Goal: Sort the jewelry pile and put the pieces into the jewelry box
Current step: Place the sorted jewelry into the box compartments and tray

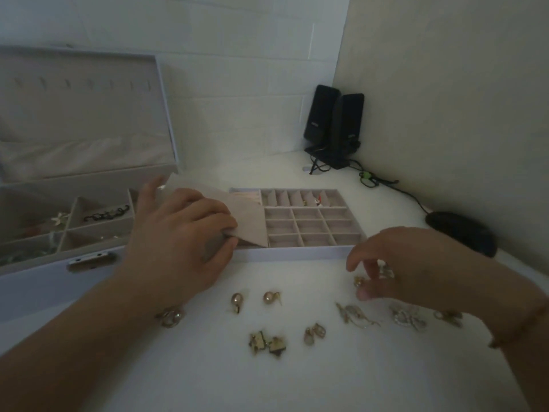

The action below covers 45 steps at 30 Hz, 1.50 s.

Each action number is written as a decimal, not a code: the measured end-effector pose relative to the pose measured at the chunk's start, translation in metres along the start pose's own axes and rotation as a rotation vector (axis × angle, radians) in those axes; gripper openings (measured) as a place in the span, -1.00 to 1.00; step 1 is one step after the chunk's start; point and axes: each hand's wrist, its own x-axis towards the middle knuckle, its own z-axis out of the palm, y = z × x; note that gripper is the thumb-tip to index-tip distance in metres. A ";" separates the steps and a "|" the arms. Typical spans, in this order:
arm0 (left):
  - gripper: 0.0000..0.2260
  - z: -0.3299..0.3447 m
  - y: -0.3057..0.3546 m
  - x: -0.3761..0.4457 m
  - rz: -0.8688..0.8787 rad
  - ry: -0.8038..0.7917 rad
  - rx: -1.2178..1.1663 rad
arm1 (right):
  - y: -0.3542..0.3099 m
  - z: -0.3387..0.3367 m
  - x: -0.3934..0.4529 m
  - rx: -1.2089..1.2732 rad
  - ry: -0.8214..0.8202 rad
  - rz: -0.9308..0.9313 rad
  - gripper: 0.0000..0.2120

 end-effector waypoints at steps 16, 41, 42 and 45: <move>-0.82 0.000 -0.001 0.001 0.012 -0.009 0.005 | -0.010 -0.036 0.073 0.192 0.353 -0.057 -0.93; -0.83 -0.001 0.000 0.001 -0.010 -0.029 -0.014 | 0.024 0.003 0.142 0.091 0.196 -0.030 -0.61; -0.84 -0.001 0.000 0.001 -0.010 -0.026 -0.011 | 0.022 0.003 0.142 0.101 0.181 -0.036 -0.60; -0.84 -0.001 0.001 0.002 -0.005 -0.019 -0.003 | 0.021 0.006 0.142 0.090 0.129 -0.055 -0.58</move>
